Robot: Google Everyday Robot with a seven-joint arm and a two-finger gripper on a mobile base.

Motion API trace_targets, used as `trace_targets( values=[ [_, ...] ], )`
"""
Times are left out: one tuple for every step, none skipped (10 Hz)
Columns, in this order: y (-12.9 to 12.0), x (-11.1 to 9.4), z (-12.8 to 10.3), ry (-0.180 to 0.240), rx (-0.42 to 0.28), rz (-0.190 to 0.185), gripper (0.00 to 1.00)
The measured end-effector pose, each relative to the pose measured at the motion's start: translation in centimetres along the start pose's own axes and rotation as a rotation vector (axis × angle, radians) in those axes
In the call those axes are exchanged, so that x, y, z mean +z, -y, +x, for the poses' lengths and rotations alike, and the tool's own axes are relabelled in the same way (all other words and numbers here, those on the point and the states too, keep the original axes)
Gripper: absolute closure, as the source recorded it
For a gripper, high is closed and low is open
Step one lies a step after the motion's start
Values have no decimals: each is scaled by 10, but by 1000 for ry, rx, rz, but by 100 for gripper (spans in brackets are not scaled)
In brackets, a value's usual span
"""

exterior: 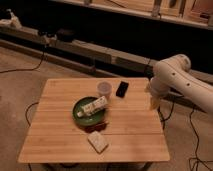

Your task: Place the eraser in the ceramic cup

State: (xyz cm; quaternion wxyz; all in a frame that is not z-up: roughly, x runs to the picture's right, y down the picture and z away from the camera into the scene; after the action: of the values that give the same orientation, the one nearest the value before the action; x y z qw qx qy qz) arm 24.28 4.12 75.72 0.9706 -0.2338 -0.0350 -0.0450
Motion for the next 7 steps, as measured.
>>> trace_targets(
  values=[
    [21,11,-4,22,-33,15,35],
    [35,21,-5,43,-60,23,35],
    [48,32,-3,67,-87,33,35],
    [56,41,-3,101,-115,45,35],
    [63,50,-3,153,-155,63,35],
    [68,53,-4,203,-194,87,35],
    [73,55,-6,294,-262,138,35]
  ],
)
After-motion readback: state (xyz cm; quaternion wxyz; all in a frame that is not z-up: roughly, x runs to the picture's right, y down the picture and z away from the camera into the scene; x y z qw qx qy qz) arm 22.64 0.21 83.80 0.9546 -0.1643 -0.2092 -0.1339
